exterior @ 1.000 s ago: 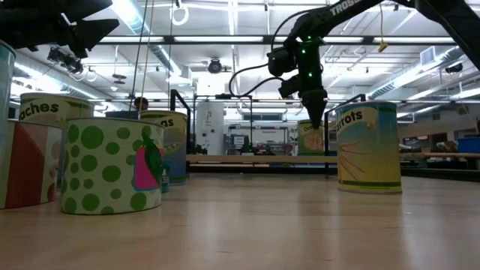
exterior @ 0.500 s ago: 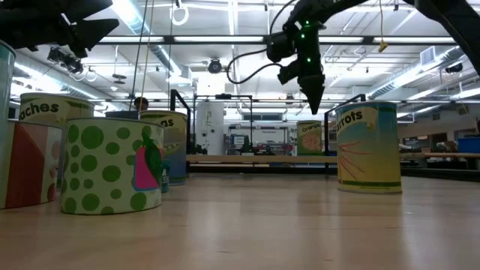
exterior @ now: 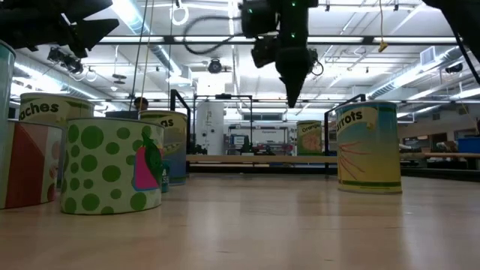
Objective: Pick and place cans onto a shelf
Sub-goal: Put the canned carrots on the shelf
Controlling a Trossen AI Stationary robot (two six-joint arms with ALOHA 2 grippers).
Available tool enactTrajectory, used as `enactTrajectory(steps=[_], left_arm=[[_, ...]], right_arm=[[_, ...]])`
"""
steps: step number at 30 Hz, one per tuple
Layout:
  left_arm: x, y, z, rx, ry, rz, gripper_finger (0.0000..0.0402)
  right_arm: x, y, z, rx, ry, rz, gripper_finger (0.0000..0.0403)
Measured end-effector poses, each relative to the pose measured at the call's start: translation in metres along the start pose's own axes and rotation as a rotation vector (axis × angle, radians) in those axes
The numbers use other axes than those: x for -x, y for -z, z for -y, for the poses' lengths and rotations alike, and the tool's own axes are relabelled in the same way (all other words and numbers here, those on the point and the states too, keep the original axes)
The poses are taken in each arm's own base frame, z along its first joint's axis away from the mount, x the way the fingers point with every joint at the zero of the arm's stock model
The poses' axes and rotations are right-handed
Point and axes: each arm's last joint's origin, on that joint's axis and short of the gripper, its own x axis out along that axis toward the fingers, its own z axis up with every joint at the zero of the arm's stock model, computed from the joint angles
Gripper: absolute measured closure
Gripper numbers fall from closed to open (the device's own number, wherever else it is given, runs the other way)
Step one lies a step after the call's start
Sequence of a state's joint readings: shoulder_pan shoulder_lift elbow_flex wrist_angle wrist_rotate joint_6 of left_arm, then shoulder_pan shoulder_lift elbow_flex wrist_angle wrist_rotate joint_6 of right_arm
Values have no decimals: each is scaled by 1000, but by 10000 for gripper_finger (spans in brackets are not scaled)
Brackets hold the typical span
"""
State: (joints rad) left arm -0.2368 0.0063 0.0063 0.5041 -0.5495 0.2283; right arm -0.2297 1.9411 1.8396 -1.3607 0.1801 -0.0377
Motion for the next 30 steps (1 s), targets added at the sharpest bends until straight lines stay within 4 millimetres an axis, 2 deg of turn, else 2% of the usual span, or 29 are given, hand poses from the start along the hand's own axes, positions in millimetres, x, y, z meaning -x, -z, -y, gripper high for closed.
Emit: enactTrajectory(steps=[5,10,16,22,30], left_arm=[[0,0,0,0,0,0,86],[0,0,0,3,0,0,86],[0,0,0,8,0,0,86],[0,0,0,7,1,-1,86],[0,0,0,4,1,-4,86]], right_arm=[[-12,0,-60,3,-22,42,16],[-20,9,-89,-111,-34,5,21],[-34,20,-103,-300,-116,-98,23],[-49,33,-106,-321,-108,-189,23],[-51,40,-111,-310,-153,-272,23]])
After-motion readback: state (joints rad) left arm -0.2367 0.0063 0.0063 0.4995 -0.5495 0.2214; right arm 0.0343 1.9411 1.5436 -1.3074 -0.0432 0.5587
